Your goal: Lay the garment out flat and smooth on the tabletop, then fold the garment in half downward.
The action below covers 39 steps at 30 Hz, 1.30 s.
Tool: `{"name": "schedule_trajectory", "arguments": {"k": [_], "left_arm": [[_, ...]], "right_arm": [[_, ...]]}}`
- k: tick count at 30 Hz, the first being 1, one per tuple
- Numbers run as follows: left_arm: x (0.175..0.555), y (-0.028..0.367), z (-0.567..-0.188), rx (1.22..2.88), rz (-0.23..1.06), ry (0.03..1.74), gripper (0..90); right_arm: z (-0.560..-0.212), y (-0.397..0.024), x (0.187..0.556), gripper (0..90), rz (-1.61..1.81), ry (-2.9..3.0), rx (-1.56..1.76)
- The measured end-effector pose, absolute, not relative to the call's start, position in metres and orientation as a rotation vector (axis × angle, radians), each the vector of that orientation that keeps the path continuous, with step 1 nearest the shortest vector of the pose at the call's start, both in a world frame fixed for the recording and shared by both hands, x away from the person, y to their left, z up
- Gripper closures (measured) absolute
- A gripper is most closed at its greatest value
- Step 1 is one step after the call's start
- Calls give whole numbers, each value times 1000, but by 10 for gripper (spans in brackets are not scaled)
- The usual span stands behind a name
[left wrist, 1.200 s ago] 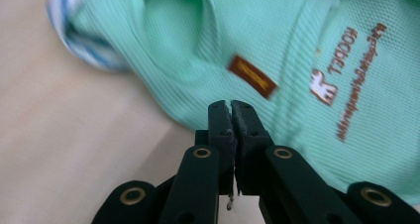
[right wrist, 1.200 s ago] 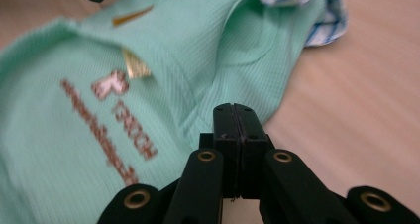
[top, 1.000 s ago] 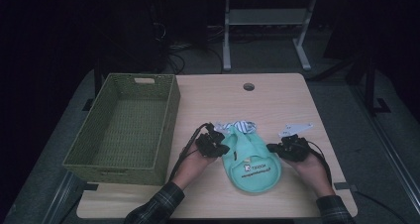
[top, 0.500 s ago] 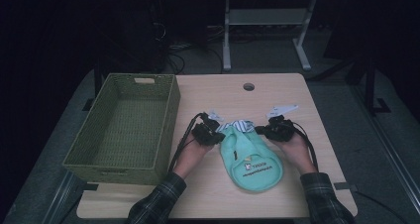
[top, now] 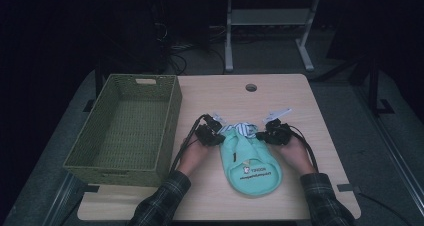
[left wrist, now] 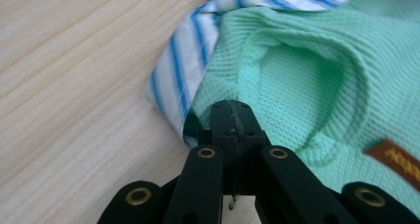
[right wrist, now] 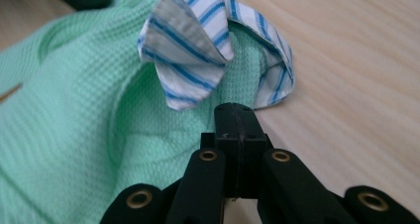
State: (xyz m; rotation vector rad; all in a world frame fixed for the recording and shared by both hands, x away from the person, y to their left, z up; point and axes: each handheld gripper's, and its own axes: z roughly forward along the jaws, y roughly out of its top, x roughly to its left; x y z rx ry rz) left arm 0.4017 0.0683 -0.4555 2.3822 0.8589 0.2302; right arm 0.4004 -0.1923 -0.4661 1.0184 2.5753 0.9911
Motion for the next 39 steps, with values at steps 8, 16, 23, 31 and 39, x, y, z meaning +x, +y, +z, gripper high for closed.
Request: {"name": "schedule_trajectory", "arguments": {"k": [8,16,23,31,39], "left_arm": [[393,68,-453,2459,322,796,898],[380,71,-452,2474,310,765,898],[379,75,-452,2427,172,777,896],[376,83,-438,2357,127,782,810],[387,84,-431,2320,133,796,627]], "right_arm": [[-464,-195,368,900,954,2618,948],[-462,-196,343,900,936,2651,911],[-463,-200,345,900,1000,2662,933],[-455,-205,354,798,1096,2599,956],[-444,-208,369,649,1153,2522,1017]]}}
